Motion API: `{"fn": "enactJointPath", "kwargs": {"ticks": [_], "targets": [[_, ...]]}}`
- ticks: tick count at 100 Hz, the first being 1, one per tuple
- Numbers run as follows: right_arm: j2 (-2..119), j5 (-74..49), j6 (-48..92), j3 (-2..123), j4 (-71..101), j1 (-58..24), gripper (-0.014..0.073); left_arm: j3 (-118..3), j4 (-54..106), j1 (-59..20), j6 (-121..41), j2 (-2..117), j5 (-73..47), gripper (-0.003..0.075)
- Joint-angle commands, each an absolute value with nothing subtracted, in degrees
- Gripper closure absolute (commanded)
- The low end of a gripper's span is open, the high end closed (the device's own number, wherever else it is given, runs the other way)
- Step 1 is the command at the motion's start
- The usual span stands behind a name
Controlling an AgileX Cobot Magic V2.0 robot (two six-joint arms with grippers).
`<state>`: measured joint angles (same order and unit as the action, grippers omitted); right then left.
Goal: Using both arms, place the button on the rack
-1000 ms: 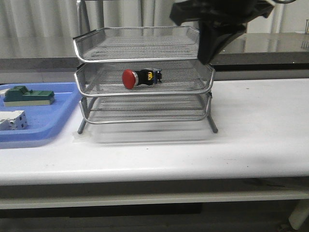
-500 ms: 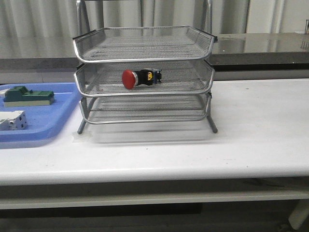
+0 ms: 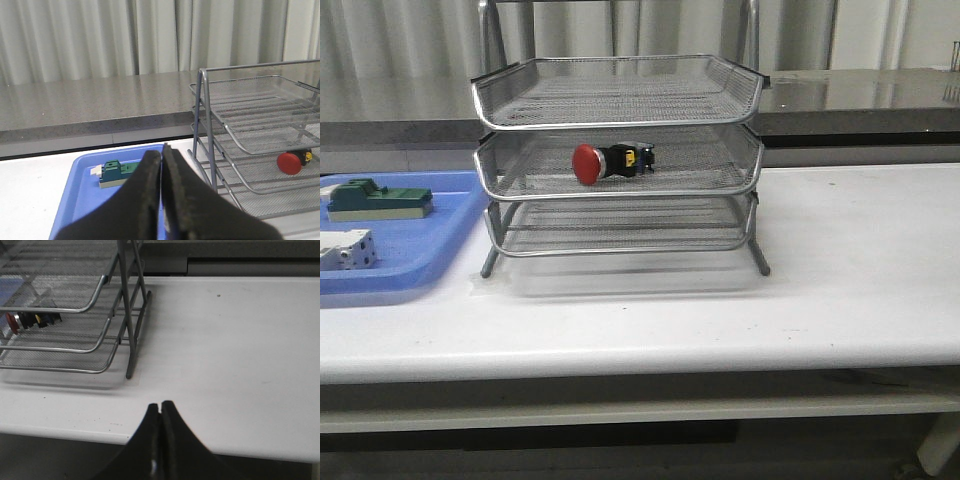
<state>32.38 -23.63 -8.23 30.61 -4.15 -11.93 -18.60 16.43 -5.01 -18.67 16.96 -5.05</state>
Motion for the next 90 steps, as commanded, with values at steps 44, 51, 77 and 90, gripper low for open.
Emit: {"fn": "enactJointPath", "kwargs": {"ticks": [44,51,77,90], "targets": [[28.4,-19.8,-8.3,31.7,-4.9,-11.6,0.0653,-20.1,17.1,-4.7,-18.2,17.4,-0.6,0.0716],[28.4,-19.8,-8.3,31.7,-4.9,-11.6,0.0653,-20.1,17.1,-4.7,-18.2,17.4,-0.6,0.0716],[27.2,-17.8,-8.3,29.2,-6.9,-11.6,0.0653,-20.1,17.1,-4.7,-18.2,17.4,-0.6,0.0716],[22.8,-12.2,-8.3,23.1,-7.1,-11.0,0.0653,-20.1,17.1,-4.7,-18.2,17.4,-0.6,0.0716]]}}
